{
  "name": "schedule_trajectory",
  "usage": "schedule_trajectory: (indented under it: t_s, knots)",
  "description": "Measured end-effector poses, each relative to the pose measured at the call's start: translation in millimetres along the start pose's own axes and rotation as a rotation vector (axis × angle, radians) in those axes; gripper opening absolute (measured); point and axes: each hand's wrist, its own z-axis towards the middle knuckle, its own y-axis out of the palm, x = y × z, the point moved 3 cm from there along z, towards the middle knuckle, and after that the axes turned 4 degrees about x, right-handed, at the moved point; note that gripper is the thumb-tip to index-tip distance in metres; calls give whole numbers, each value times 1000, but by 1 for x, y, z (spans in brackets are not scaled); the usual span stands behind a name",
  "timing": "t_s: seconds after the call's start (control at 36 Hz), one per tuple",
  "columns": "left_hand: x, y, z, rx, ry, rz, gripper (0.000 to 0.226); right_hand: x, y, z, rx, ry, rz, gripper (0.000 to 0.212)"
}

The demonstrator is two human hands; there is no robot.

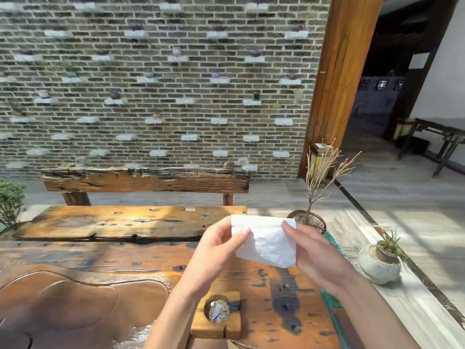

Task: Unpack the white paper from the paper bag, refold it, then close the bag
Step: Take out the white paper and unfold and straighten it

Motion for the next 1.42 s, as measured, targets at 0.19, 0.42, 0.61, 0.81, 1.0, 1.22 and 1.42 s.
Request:
schedule_trajectory:
  t_s: [0.19,0.42,0.61,0.81,1.0,1.22,1.42]
  knots:
    - [23,5,10,78,102,5,20,-23,17,-1,106,-227,-162,36]
    - [32,11,18,50,144,40,24,-36,34,1,230,-343,-195,15]
    - [35,5,21,3,110,-82,19,-39,27,3,212,-332,-211,21]
    - [33,-6,22,13,105,-123,16,-44,14,1,192,-349,-264,18]
    - [33,-11,26,33,119,-89,19,-52,2,2,215,-370,-345,12]
    - [35,-14,28,32,160,-140,23,-60,-2,2,185,-448,-388,23]
    - [36,-19,29,109,237,-104,22,-68,8,-4,135,-601,-472,46]
